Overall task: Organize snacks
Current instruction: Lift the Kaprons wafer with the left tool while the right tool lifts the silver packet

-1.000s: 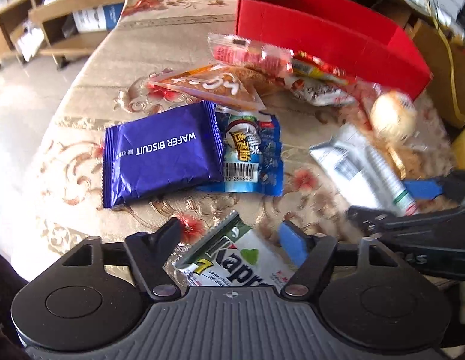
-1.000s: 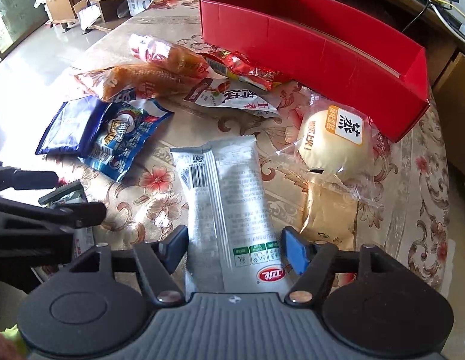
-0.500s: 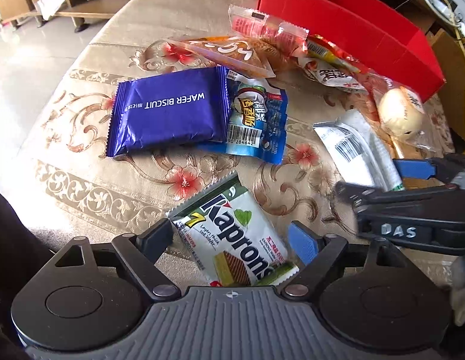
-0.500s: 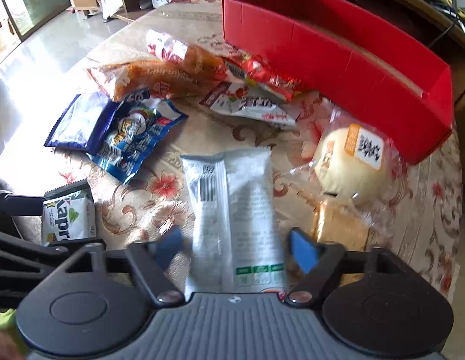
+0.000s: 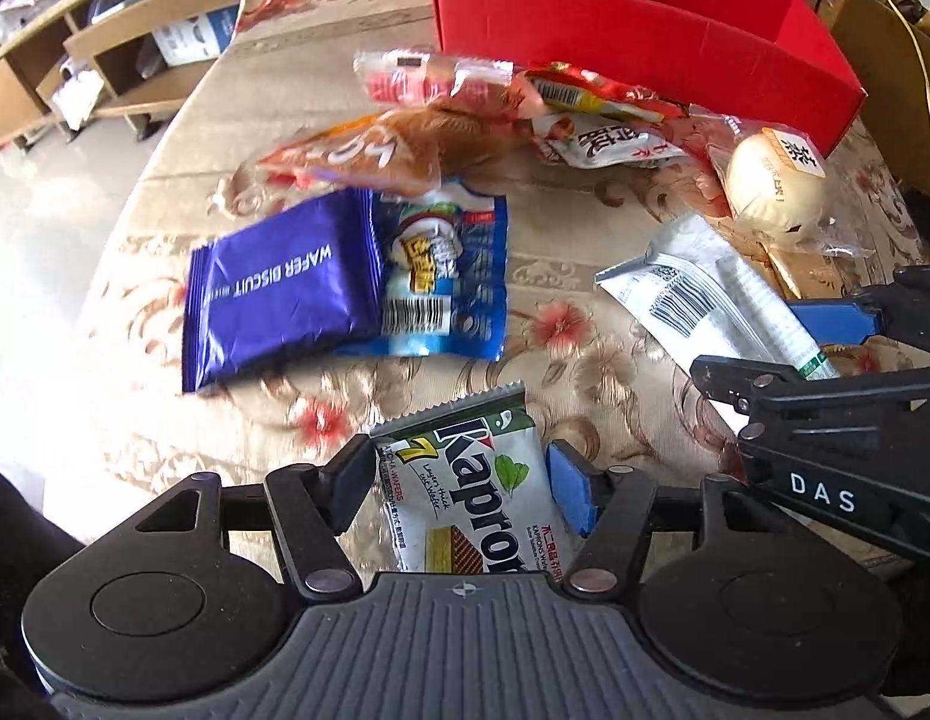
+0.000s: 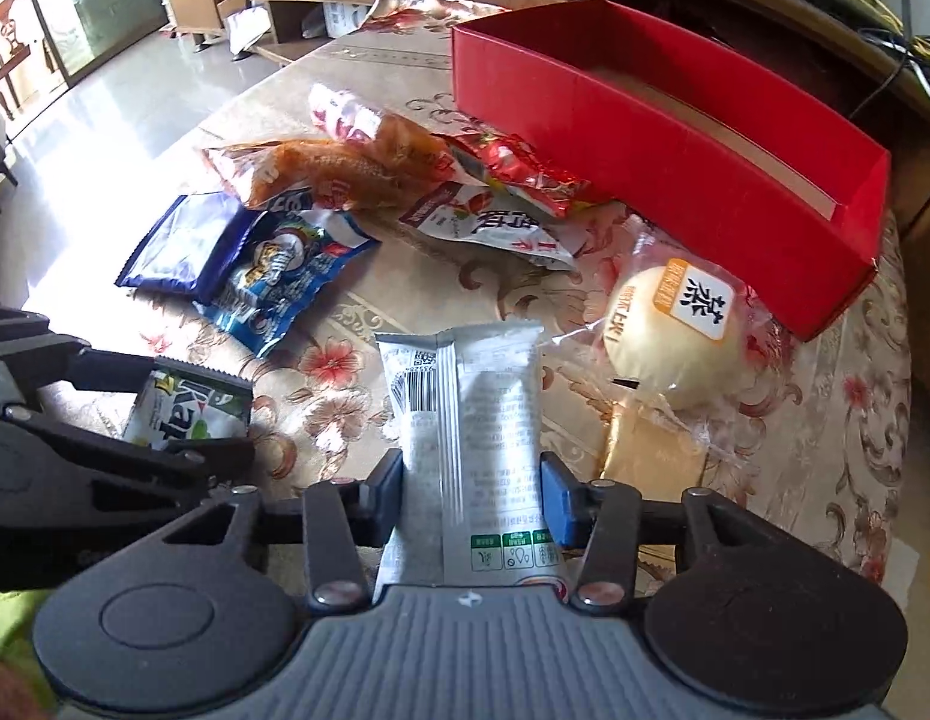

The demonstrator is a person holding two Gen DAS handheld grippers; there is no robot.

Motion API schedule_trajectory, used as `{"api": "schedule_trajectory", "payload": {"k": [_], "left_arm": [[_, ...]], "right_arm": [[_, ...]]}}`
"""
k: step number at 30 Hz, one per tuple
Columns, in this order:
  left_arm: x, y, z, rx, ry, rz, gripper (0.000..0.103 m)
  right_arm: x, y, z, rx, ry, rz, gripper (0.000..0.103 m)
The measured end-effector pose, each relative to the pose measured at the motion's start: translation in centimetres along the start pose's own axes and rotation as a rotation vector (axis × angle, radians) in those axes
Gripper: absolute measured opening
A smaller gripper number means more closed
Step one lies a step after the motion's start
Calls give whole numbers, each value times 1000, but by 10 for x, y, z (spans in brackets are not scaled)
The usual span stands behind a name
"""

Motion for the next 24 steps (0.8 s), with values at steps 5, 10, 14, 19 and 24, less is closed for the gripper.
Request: {"api": "schedule_trajectory", "payload": {"k": [5, 10, 14, 19, 24], "left_arm": [[5, -2, 6, -6, 51, 6, 70], [7, 6, 8, 52, 78, -30, 78], [9, 7, 24, 25, 106, -67, 86], [10, 11, 26, 69, 110, -99, 89], [9, 11, 27, 80, 164, -85, 99]], "right_arm": [[7, 2, 0, 16, 1, 7, 48], [10, 2, 4, 9, 26, -6, 55], [13, 1, 2, 53, 9, -9, 65], [14, 7, 4, 50, 35, -32, 70], [10, 10, 4, 79, 71, 6, 65]]}}
Point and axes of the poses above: each gripper's, at about its wrist camera, not at the fingertips, and x roughly the way its jaws point, z to its left, y to its underside, the point moved 3 cm from there along x, roughly the way its jaws point, and after that the axes turned 6 degrees about y, right-handed, at the moved point
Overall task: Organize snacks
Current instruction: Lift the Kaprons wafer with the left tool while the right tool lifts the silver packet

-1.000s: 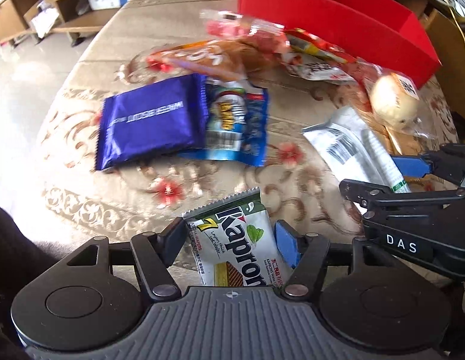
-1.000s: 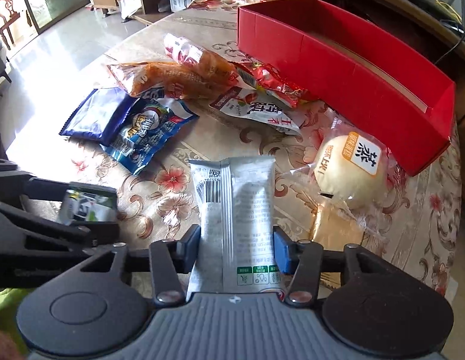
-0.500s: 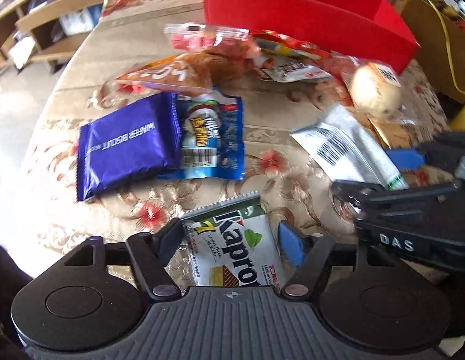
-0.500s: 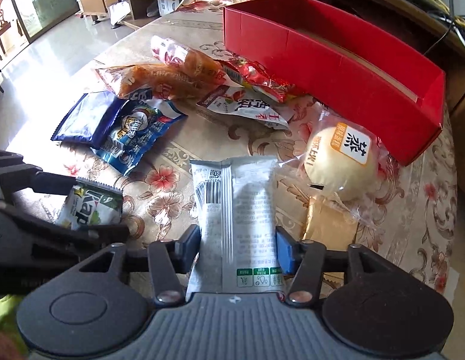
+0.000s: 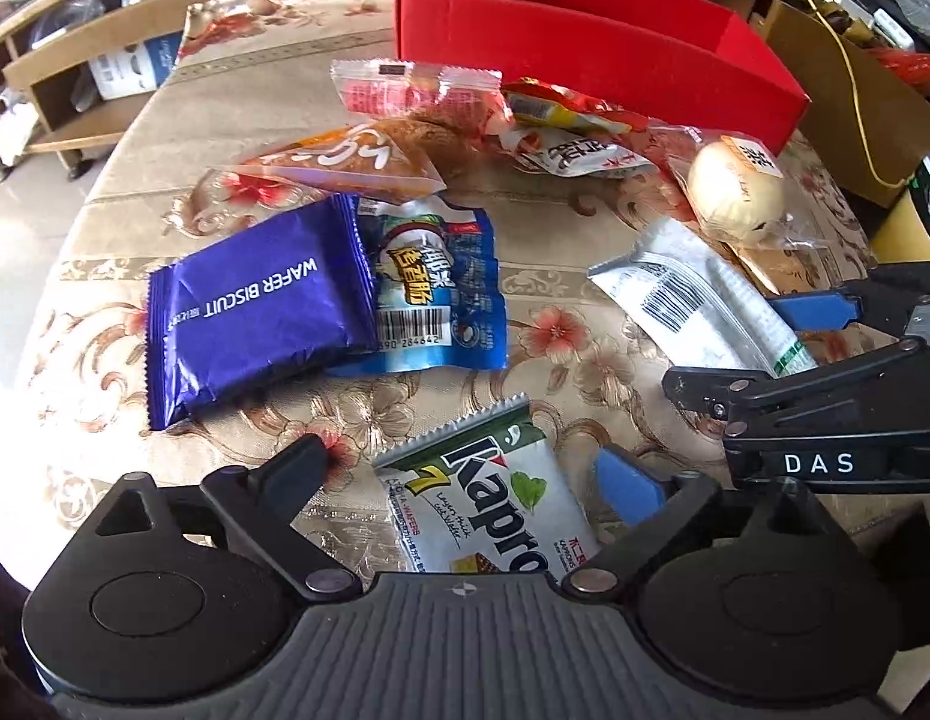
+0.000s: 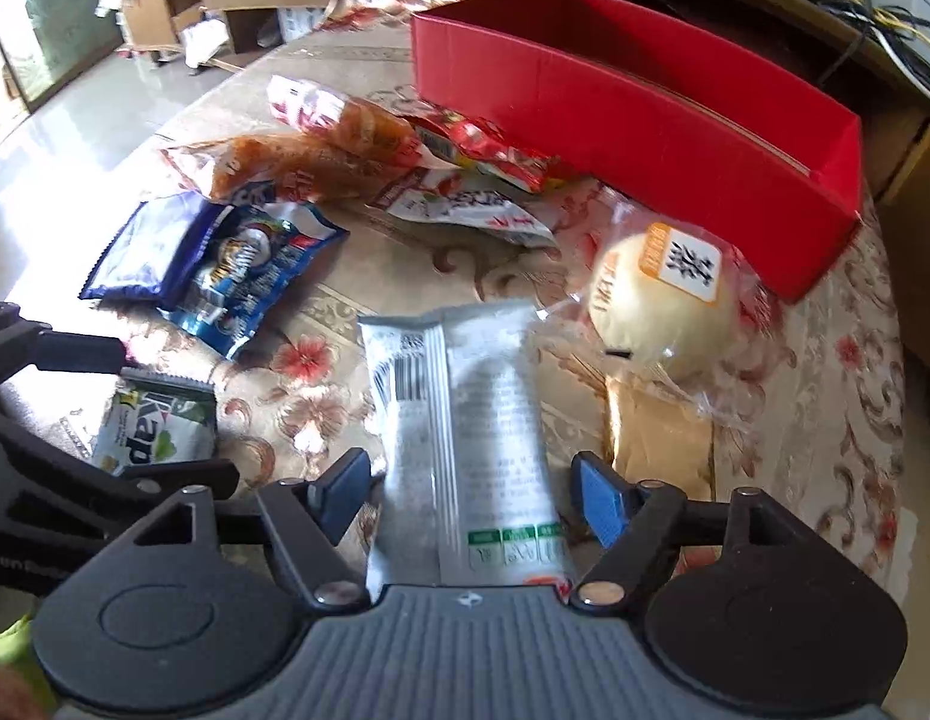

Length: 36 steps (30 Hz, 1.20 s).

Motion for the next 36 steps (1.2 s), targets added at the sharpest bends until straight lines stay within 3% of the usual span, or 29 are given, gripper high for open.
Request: {"api": "schedule_trajectory", "payload": {"k": [2, 8, 13, 20, 26, 36], "left_arm": [[-1, 2, -1, 14, -3, 13, 99], [-9, 3, -2, 10, -13, 7, 76], [-14, 3, 1, -17, -4, 12, 71], [-20, -8, -8, 2, -46, -10, 70], [-34, -22, -14, 41, -47, -44, 69], [-9, -23, -4, -9, 12, 11, 69]], "right_arm": [[-5, 1, 3, 2, 5, 1, 48], [-17, 4, 10, -5, 24, -5, 38], [-32, 2, 2, 40, 18, -40, 36], [-43, -1, 2, 61, 1, -74, 35], [-26, 7, -4, 73, -7, -15, 35], [-8, 3, 4, 44, 16, 28, 45]]}}
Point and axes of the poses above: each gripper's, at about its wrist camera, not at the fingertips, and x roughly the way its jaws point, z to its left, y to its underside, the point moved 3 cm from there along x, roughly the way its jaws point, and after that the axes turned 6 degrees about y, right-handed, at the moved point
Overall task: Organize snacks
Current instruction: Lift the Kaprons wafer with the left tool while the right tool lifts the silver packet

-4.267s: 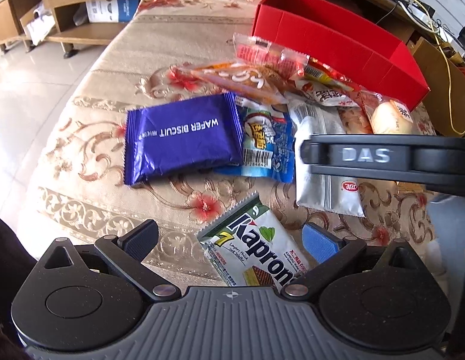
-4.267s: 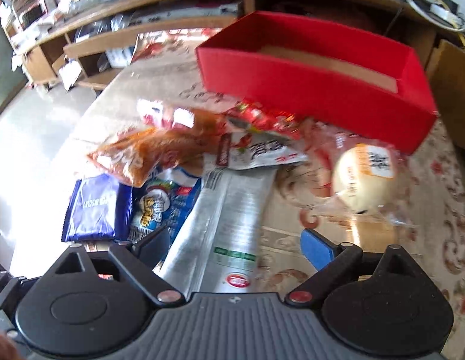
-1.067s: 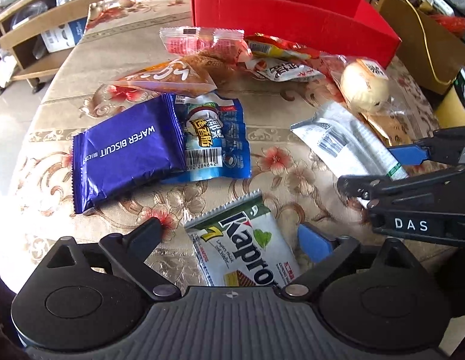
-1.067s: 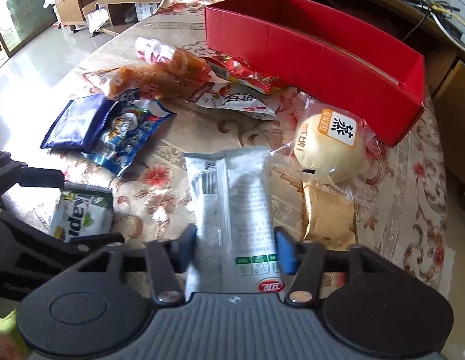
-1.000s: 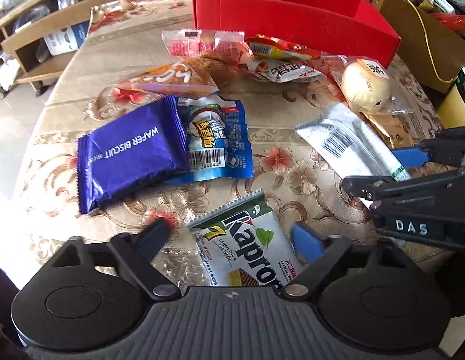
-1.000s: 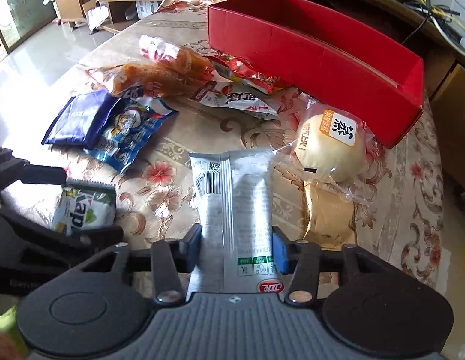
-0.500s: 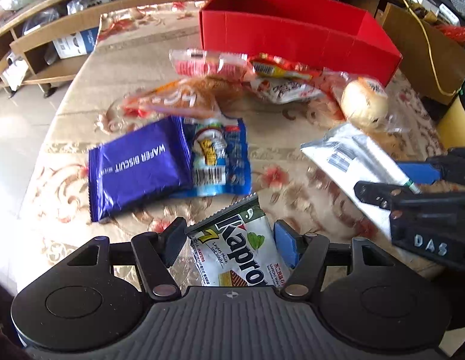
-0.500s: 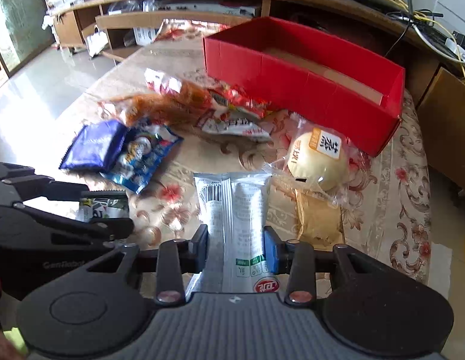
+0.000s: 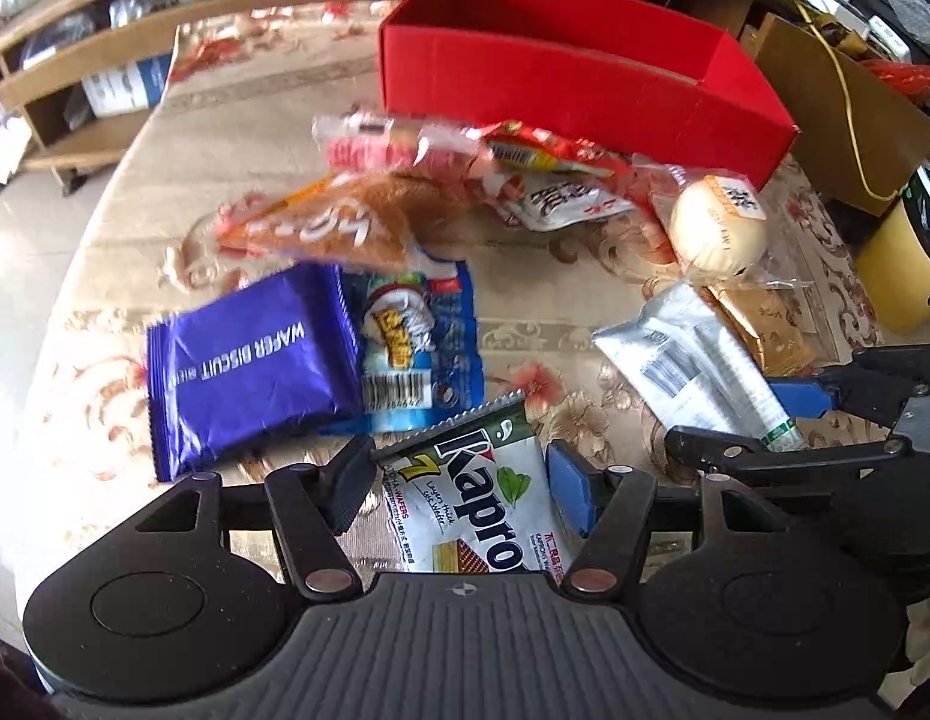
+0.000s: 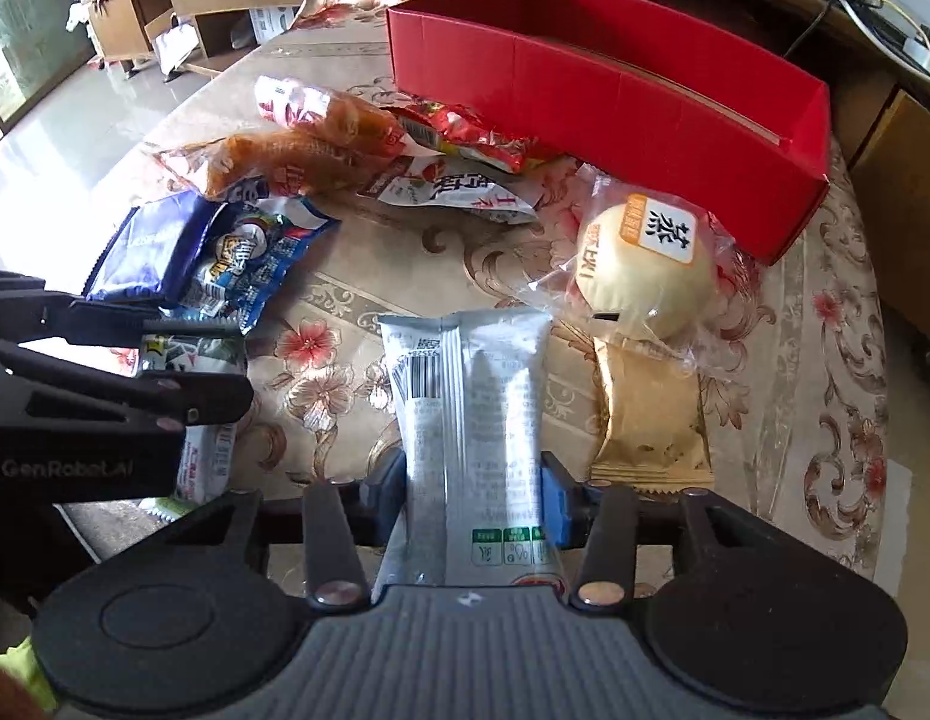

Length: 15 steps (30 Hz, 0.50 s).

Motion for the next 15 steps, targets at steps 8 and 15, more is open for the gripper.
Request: {"api": "schedule_trajectory", "payload": {"k": [8, 15], "left_arm": [[-6, 12, 9, -69, -15, 27, 91], [-2, 26, 10, -145, -53, 79, 95]], "right_arm": [[1, -1, 2, -7, 9, -6, 46], [-1, -1, 3, -23, 12, -8, 44]]}}
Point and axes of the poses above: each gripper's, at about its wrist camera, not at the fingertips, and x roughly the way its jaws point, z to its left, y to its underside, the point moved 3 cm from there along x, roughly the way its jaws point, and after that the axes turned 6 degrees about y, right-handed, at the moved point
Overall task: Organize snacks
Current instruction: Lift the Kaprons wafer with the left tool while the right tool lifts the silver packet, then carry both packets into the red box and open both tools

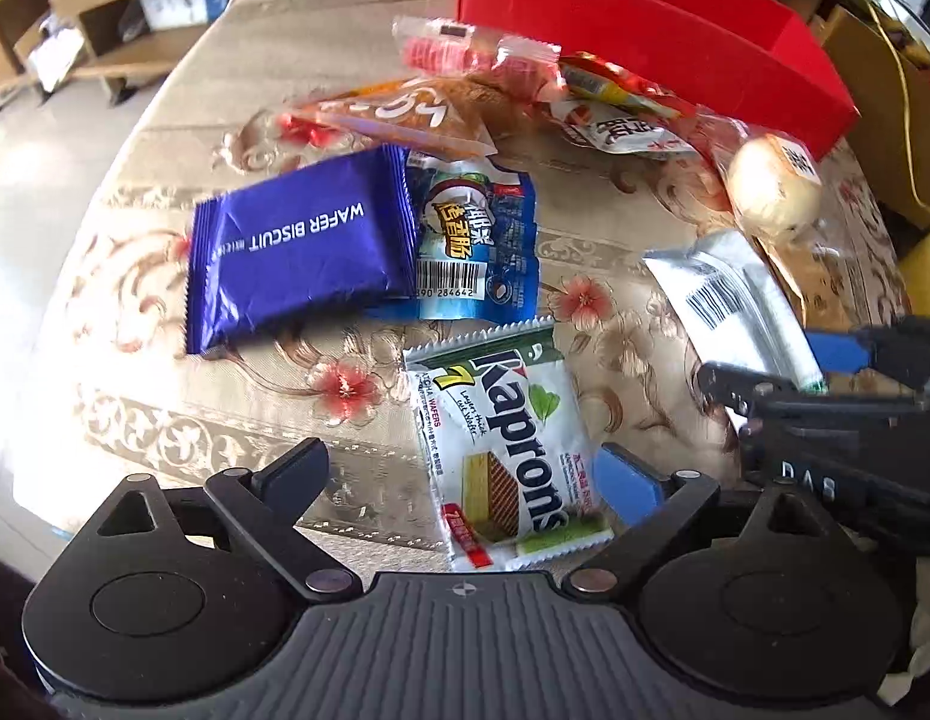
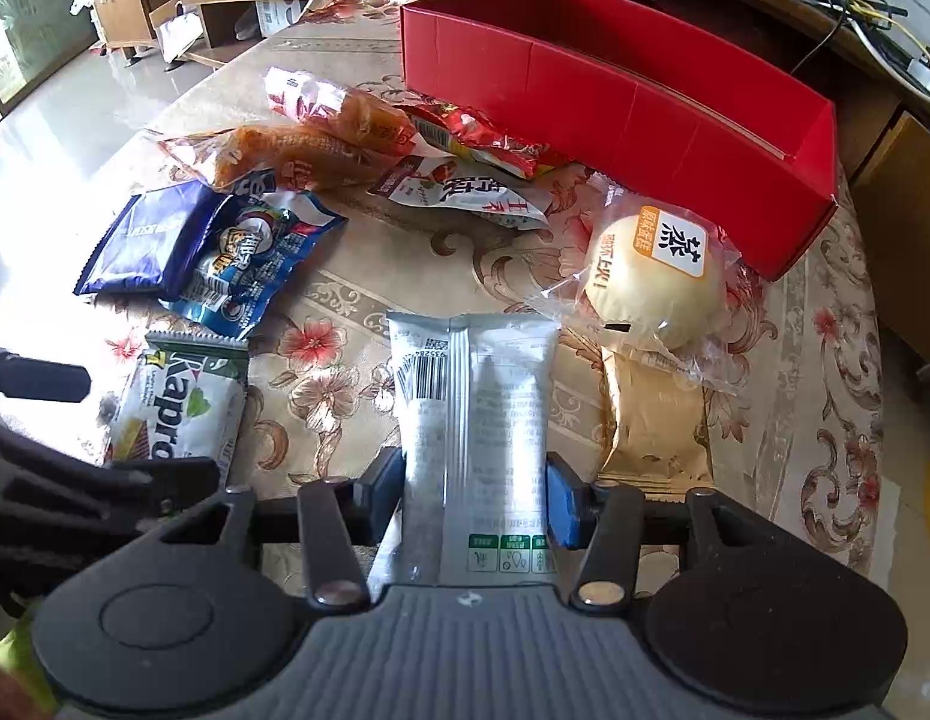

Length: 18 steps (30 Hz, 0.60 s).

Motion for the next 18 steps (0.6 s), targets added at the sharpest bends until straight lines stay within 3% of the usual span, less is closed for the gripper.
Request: {"api": "schedule_trajectory", "payload": {"k": [2, 4, 6, 18], "left_arm": [[0, -4, 0, -12, 13, -14, 87], [-1, -5, -4, 30, 4, -29, 72], [-2, -6, -9, 73, -4, -35, 69], [-17, -22, -22, 96, 128, -73, 65]], "right_arm": [[-1, 1, 0, -5, -3, -6, 41], [-2, 2, -2, -5, -8, -12, 39], [-4, 2, -4, 6, -18, -14, 37], [-35, 4, -16, 92, -59, -76, 36]]}}
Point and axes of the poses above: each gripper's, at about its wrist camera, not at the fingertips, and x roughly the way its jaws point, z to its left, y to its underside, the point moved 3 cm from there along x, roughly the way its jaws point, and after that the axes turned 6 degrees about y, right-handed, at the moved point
